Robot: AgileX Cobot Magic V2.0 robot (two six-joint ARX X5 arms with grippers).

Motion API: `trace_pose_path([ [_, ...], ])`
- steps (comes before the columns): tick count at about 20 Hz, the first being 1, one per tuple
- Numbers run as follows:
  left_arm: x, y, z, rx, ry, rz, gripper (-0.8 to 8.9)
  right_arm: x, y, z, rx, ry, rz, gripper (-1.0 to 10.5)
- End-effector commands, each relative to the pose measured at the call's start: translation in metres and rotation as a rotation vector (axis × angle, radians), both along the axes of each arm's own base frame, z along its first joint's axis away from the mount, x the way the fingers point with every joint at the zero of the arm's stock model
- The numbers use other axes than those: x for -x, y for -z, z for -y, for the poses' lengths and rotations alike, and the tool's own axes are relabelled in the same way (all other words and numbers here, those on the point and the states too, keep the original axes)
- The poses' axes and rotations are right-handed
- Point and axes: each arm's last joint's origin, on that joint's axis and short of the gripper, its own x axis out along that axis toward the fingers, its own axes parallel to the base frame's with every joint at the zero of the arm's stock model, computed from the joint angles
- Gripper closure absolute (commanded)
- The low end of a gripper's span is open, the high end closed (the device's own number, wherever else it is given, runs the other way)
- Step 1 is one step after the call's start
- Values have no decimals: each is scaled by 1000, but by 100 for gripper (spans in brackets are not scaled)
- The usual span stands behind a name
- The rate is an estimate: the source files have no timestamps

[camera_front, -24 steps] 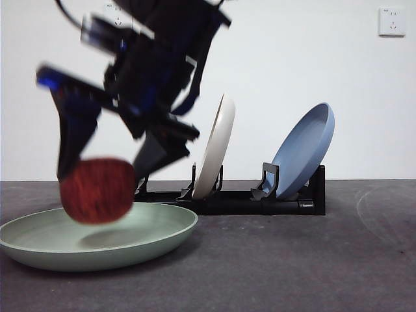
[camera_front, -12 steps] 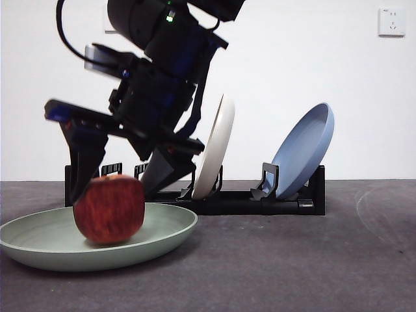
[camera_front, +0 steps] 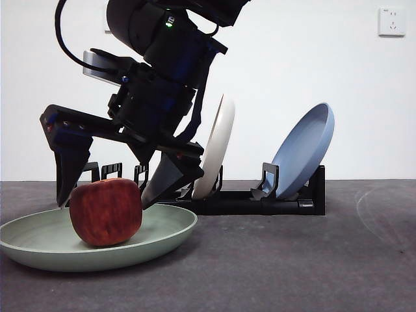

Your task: Take the green plate from the plate rack,put the plate on the table,take the apple from the table,put the apple in the plate

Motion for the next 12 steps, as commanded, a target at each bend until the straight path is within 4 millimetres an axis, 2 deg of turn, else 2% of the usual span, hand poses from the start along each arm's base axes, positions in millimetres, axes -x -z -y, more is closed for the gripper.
trace_pose_path([
  [1,1,0,-1,12,-4,-1,588,0,7,-2,13,-6,-11,403],
  [4,1,0,-1,12,-4,-1,588,-1,-2,-3,36,-7,-26,403],
  [6,1,0,-1,12,-4,-1,588,-3,-21,-6,62,-12,-40,404],
  [9,1,0,-1,12,-4,0,588,-7,-65,-6,125,-37,-44,407],
  [12,1,-1,-1,15,-4,3,588,-5,-110,11,245,-84,-98,410],
])
